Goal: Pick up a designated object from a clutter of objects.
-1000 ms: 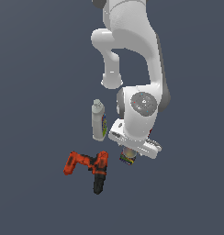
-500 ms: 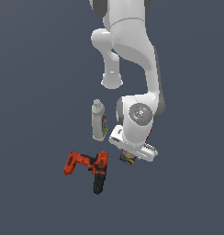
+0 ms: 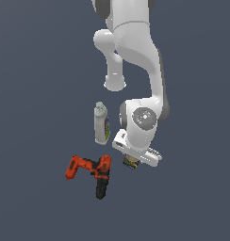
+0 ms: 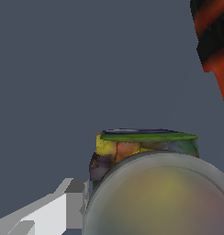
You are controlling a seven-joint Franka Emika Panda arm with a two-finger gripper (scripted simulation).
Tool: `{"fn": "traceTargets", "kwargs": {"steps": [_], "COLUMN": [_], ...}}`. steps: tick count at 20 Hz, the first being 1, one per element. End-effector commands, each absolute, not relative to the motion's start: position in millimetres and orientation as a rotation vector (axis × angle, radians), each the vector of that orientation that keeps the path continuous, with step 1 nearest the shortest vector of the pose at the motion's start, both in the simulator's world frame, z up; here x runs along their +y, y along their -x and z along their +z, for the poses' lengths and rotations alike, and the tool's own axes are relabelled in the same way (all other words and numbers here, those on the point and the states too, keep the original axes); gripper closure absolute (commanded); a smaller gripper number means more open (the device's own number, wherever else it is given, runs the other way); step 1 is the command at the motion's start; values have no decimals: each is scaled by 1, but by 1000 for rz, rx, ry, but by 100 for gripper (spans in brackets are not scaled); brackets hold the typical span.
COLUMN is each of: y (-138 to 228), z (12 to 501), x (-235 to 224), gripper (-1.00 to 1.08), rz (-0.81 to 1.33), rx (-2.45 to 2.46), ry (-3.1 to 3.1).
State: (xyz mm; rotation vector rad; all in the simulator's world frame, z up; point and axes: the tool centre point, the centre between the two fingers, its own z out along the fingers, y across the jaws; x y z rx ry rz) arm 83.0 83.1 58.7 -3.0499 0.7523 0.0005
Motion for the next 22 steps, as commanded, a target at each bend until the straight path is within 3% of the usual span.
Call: {"fn": "traceTargets", "kwargs": {"steps": [1, 12, 22], "y": [-83, -76, -47], "z": [58, 70, 120], "x": [82, 81, 73], "gripper": [108, 108, 108], "rz": [0, 0, 0], "rx": [754, 753, 753], "ry": [3050, 3050, 3050]}}
